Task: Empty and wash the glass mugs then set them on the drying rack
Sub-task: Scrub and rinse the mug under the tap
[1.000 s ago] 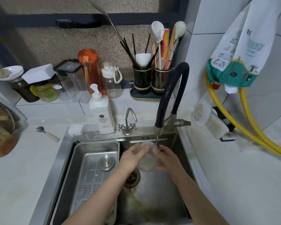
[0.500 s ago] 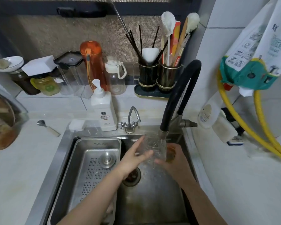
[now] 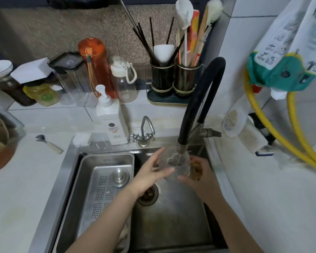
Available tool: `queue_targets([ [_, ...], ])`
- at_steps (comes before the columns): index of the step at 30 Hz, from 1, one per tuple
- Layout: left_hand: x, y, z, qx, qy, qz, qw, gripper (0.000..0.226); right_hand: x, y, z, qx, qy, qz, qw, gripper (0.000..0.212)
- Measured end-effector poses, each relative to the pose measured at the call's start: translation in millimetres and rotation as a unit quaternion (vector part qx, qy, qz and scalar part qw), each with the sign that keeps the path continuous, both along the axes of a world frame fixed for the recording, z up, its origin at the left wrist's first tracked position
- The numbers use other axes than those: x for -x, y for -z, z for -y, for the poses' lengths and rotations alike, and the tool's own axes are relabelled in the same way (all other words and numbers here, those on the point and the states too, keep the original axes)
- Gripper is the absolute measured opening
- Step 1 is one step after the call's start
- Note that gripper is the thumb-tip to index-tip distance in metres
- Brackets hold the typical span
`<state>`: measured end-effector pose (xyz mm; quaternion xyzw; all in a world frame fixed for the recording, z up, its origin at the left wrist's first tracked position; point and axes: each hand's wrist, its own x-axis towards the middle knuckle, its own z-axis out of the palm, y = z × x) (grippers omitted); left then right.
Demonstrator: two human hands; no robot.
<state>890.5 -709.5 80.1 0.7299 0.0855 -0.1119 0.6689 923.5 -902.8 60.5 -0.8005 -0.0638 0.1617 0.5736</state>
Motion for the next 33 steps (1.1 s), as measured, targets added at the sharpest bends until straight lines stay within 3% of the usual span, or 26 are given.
queue_targets([
  [3, -4, 3, 22, 0.008, 0.030, -0.003, 1.000, 0.061, 7, 5, 20, 0.004, 0.039, -0.002, 0.999, 0.081],
  [9, 16, 2, -5, 0.002, 0.022, 0.003, 1.000, 0.069, 38, 2, -4, 0.007, 0.031, 0.022, 0.999, 0.057],
  [15, -4, -10, 22, 0.038, 0.051, 0.023, 0.998, 0.065, 26, -13, 13, -0.047, 0.100, 0.039, 0.993, 0.059],
  [21, 8, -11, -14, 0.021, 0.026, 0.026, 0.999, 0.070, 22, -16, -17, -0.030, 0.026, 0.046, 0.998, 0.055],
  [24, -4, -15, -6, 0.052, 0.019, 0.030, 0.998, 0.070, 7, -20, -10, -0.035, 0.037, 0.031, 0.998, 0.052],
  [28, 11, 0, 14, 0.048, 0.052, 0.020, 0.997, 0.065, 33, -6, 10, -0.006, 0.069, 0.018, 0.997, 0.069],
  [33, 24, 1, -7, 0.094, 0.027, -0.001, 0.995, 0.060, 47, -5, -9, 0.020, 0.046, 0.038, 0.998, 0.052],
])
